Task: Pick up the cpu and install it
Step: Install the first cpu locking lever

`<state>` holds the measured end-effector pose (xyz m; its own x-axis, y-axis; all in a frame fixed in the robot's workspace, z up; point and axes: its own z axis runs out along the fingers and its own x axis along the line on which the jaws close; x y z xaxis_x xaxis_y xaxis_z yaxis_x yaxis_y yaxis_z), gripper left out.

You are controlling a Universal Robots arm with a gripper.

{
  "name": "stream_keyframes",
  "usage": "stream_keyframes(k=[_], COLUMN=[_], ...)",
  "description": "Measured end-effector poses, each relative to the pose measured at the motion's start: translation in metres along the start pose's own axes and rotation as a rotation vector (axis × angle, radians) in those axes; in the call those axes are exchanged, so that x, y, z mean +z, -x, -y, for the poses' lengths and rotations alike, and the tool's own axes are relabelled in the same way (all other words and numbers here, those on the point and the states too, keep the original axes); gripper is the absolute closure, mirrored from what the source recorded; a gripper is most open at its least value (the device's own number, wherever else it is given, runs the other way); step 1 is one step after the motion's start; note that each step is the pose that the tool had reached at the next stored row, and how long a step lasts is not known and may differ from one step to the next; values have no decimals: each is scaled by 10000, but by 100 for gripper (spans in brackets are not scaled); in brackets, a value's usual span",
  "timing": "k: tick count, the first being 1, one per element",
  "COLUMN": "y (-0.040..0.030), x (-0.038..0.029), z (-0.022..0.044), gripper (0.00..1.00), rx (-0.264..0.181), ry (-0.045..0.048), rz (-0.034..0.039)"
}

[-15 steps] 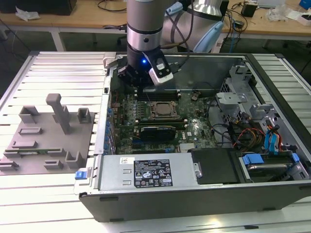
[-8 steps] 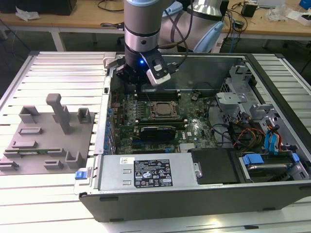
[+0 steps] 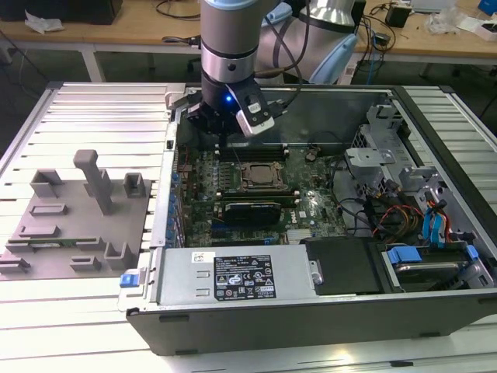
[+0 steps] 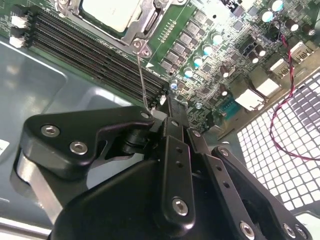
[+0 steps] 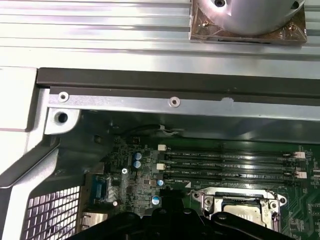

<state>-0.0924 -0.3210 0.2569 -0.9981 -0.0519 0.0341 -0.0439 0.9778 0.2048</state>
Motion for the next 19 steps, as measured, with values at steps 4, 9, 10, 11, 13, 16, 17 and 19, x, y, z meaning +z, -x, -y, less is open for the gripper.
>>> stream_keyframes(k=[4,9,10,11,13,16,17,19], y=[34,83,100,125,152,194,211,233], x=[-2,-3,-4,-6,-7,-9,-9,-10], z=[1,3,4,5,6,9,9,10], gripper=[89,89,89,89,89,89,89,89], rx=[0,-1,-1,-1,1,0,-1,-1], ry=[0,4,3,2,2,2,3,3], rz=[-1,1,0,-1,0,-1,0,0])
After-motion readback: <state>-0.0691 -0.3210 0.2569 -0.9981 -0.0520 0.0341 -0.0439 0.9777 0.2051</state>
